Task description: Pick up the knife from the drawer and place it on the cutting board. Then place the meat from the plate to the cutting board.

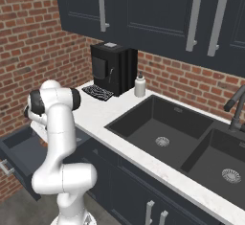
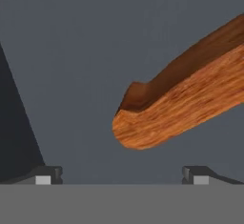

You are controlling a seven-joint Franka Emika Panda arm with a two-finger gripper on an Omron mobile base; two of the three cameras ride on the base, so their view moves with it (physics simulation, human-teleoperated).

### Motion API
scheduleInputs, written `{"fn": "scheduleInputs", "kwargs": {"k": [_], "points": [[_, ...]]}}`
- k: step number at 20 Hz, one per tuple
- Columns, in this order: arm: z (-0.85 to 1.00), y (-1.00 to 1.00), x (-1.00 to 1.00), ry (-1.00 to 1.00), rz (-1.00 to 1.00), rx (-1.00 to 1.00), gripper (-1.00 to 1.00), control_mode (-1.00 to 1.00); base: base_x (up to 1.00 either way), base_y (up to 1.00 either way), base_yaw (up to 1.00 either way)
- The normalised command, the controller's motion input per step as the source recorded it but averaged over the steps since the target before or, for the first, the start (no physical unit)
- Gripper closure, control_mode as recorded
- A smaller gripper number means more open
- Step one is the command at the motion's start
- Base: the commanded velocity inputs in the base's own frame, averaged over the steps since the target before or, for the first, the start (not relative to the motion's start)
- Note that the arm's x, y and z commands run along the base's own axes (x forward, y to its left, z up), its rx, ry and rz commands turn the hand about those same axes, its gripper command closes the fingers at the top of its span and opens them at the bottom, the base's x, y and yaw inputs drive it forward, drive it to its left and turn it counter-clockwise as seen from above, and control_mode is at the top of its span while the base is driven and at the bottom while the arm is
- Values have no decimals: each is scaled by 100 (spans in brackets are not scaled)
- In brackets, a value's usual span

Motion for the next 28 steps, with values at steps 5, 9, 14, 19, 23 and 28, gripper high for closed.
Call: {"fn": "scheduleInputs", "kwargs": {"k": [5,9,14,19,23,28], "points": [[0,-7,6,4,-17,-31,-100,-100,0,0,0],[0,0,28,3,-14,-17,-100,-100,0,0,0],[0,0,26,2,-13,-7,-100,-100,0,0,0],[0,0,4,1,-4,-2,-100,-100,0,0,0],[-5,-9,0,0,-1,-3,-100,-100,0,0,0],[-6,-19,0,0,0,0,-100,-100,0,0,0]]}}
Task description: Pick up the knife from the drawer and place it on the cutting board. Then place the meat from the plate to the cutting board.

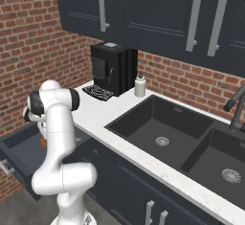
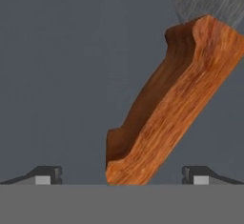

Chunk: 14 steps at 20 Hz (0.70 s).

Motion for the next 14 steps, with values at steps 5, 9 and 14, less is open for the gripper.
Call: {"fn": "scheduleInputs", "kwargs": {"k": [5,9,14], "points": [[-3,-18,0,0,0,0,-100,-100,0,0,0],[-6,-8,0,0,0,0,-100,-100,0,0,0],[-10,0,0,0,-2,0,-100,-100,0,0,0]]}}
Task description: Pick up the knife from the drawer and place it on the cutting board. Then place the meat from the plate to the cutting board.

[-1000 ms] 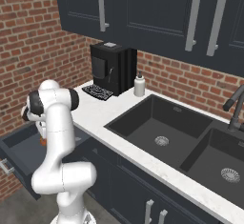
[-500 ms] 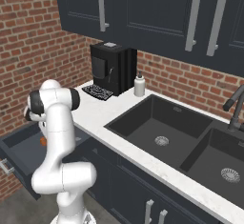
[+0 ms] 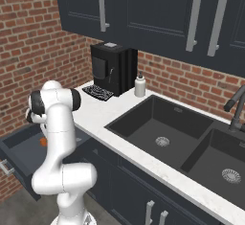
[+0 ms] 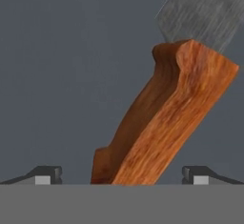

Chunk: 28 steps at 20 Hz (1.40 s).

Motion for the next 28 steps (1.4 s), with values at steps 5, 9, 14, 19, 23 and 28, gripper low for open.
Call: {"fn": "scheduleInputs", "kwargs": {"k": [5,9,14,19,23,28], "points": [[-16,0,5,0,-6,0,-100,-100,0,0,0],[-16,0,6,0,-7,0,-100,-100,0,0,0],[-18,0,6,1,-7,-1,-100,-100,0,0,0],[-18,0,3,0,-6,-3,-100,-100,0,0,0],[-20,10,0,0,-1,-5,100,-100,0,0,0],[-22,21,-4,0,0,-4,100,-100,0,0,0]]}}
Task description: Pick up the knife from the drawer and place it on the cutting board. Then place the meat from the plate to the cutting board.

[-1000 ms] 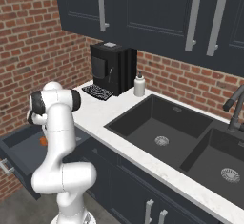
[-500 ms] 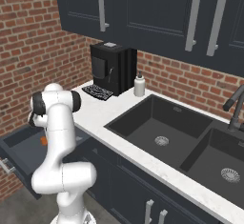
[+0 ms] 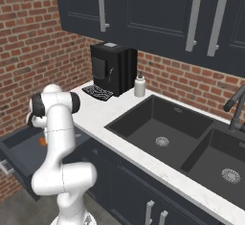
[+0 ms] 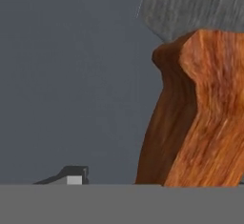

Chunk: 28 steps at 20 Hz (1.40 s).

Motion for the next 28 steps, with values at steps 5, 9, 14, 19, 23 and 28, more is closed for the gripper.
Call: {"fn": "scheduleInputs", "kwargs": {"k": [5,9,14,19,23,28], "points": [[-8,5,-14,-1,0,-8,100,-100,0,0,0],[7,0,-28,-6,0,7,100,-100,0,0,0],[62,-1,-38,-11,0,20,100,-100,0,0,0],[80,0,-38,-2,2,22,100,-100,0,0,0],[83,2,-50,0,13,17,100,-100,0,0,0],[98,3,-47,-8,23,2,100,-100,0,0,0]]}}
